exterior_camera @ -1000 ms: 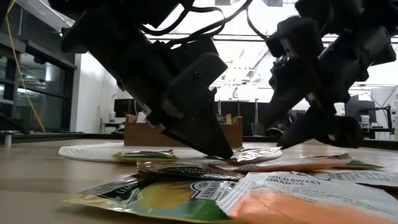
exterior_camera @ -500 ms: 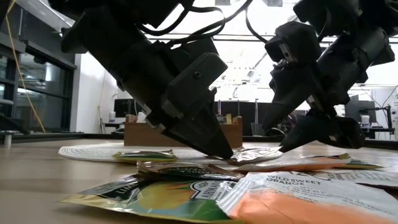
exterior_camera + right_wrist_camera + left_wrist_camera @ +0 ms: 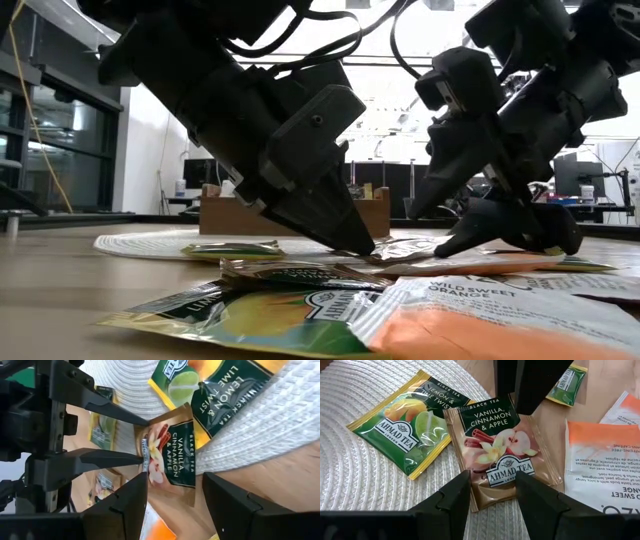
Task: Pick & Place Tea
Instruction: Put the brown tea bag into the middle section of the wooden organizer
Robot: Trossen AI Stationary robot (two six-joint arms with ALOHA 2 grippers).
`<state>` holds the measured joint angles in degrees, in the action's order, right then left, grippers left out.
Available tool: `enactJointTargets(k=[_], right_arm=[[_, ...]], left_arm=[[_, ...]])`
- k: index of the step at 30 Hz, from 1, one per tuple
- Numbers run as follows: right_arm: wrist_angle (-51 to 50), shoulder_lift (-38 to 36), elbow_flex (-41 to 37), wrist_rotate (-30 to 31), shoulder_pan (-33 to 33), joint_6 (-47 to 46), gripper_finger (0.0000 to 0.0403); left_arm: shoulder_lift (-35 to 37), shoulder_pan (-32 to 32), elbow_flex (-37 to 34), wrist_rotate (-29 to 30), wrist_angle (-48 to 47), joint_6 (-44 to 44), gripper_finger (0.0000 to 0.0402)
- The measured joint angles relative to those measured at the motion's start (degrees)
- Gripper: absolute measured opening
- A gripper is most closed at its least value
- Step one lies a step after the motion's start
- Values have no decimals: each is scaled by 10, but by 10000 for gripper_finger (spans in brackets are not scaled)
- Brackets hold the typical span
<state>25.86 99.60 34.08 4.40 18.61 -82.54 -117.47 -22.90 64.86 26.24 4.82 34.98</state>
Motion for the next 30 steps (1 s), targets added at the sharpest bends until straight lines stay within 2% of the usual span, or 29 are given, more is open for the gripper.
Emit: enactJointTargets(k=[4, 7, 19, 30], right_arm=[[1, 1, 0, 0, 0, 0, 186], [1, 1, 0, 0, 0, 0, 170], [2, 2, 0, -5, 0, 6, 11], [8, 2, -1, -14, 0, 29, 2]], left_arm=[[0, 0, 0, 0, 1, 0, 154], [0, 0, 0, -1, 2, 0, 154], [0, 0, 0, -2, 2, 0, 154], [5, 0, 0, -6, 0, -23, 154]])
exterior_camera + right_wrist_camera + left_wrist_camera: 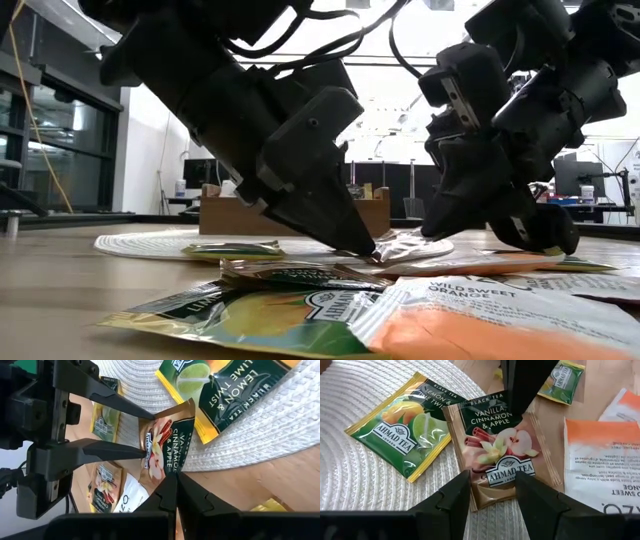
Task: Pick & Place Tea
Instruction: Put the brown tea bag into the middle section of the wooden organizer
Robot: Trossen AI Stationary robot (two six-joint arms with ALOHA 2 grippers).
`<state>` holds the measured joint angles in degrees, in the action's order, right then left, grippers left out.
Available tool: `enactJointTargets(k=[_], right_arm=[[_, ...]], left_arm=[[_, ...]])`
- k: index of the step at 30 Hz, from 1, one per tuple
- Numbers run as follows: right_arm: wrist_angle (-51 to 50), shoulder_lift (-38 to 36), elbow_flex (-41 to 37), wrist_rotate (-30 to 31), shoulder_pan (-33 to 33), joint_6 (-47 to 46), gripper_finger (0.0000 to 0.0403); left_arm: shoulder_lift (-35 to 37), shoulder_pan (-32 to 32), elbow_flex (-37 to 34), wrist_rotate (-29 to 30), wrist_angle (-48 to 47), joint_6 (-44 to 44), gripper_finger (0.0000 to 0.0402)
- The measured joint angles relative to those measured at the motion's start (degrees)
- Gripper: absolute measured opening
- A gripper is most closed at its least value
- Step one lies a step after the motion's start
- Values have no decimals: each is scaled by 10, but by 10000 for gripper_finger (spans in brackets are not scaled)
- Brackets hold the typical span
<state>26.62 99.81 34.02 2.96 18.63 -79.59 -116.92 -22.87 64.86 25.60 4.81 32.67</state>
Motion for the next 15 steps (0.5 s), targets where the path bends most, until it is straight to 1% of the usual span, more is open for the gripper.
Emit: enactJointTargets(k=[4, 13, 15], right_arm=[[6, 0, 0, 0, 0, 8, 1], [7, 0, 0, 3, 2, 24, 0], [7, 0, 0, 3, 2, 28, 0]], left_arm=[[21, 3, -2, -37, -15, -33, 154], [95, 9, -1, -70, -58, -41, 154], [117, 8, -2, -71, -86, -43, 154]])
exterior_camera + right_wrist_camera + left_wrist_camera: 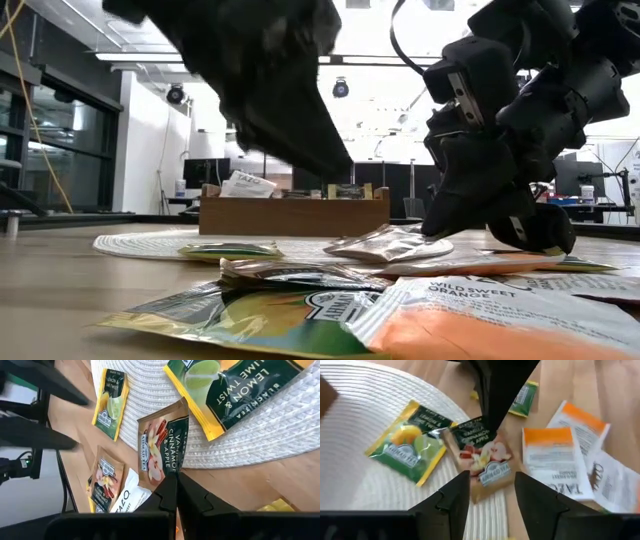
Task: Pick & Place Tea
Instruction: Put the brown tea bag into the middle section of the wooden organizer
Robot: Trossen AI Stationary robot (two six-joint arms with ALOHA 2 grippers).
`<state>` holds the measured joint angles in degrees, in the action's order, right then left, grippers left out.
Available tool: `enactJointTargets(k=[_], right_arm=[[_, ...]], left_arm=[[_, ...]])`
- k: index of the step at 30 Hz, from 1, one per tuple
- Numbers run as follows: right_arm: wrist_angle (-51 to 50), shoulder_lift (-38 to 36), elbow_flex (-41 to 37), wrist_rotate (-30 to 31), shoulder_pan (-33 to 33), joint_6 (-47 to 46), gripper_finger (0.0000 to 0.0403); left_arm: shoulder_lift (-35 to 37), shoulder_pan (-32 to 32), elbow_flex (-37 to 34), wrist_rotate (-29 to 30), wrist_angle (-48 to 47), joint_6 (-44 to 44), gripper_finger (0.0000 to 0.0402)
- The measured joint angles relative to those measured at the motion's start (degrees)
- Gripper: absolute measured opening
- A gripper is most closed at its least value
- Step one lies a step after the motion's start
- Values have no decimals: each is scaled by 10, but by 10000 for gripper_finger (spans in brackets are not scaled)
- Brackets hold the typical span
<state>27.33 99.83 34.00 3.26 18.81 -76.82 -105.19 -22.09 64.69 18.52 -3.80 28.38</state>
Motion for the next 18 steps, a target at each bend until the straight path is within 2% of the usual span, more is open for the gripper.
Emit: enactJointTargets(k=[9, 15, 18], right_arm=[[5, -19, -1, 9, 0, 46, 0], [-11, -82, -1, 33, -6, 95, 0], [-43, -129, 4, 45, -17, 128, 0]], left_arm=[[131, 0, 1, 30, -133, -27, 154], [197, 0, -4, 50, -183, -47, 154], [232, 0, -34, 52, -194, -47, 154]])
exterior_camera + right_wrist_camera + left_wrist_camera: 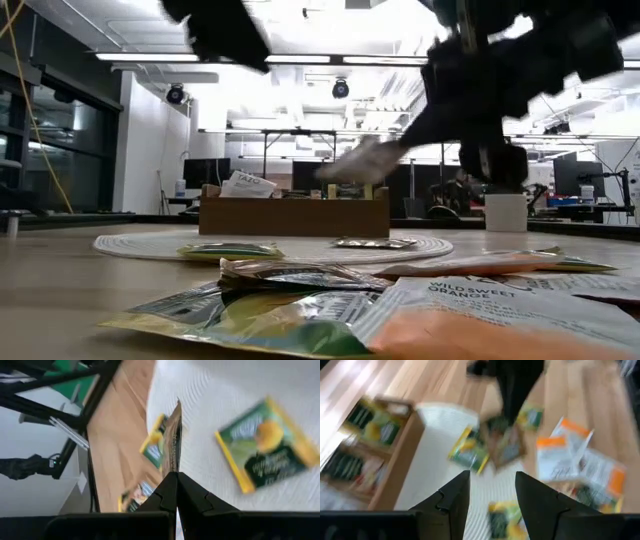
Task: Pick & Place Tea
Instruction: Put the brown tea bag into the middle section of the wooden organizer
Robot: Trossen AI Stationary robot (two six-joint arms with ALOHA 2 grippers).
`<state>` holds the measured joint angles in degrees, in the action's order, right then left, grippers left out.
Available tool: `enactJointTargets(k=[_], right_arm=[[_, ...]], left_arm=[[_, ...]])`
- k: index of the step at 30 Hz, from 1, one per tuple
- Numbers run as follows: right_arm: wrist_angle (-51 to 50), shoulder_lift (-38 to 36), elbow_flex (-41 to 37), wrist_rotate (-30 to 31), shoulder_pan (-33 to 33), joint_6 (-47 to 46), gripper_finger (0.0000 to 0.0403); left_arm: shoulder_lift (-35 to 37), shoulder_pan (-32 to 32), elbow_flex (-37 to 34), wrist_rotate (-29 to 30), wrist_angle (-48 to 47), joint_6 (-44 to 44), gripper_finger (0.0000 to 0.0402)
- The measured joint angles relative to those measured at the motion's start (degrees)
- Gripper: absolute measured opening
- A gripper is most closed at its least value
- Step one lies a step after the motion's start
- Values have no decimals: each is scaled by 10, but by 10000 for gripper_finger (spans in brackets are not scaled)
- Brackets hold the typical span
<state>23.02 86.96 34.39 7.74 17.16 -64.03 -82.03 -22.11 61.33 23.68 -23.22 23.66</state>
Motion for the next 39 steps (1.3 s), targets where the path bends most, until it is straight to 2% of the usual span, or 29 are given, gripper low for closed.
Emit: enactJointTargets(k=[8, 14, 20, 26, 32, 39], right_arm=[[-251, -117, 104, 10, -57, 124, 0], [-445, -132, 247, -17, -121, 275, 0], [-561, -108, 380, -37, -175, 441, 0], [-592, -71, 470, -63, -228, 546, 0], [-610, 9, 555, -101, -263, 631, 0], [-681, 130, 656, -131, -294, 696, 0]], left_arm=[[117, 0, -131, -7, 47, 46, 154], [213, 0, -223, -15, 128, 71, 154], [307, 0, -281, -17, 144, 79, 154], [405, 0, -351, -15, 195, 84, 154], [504, 0, -418, -20, 235, 99, 154], [587, 0, -450, -24, 235, 96, 154]])
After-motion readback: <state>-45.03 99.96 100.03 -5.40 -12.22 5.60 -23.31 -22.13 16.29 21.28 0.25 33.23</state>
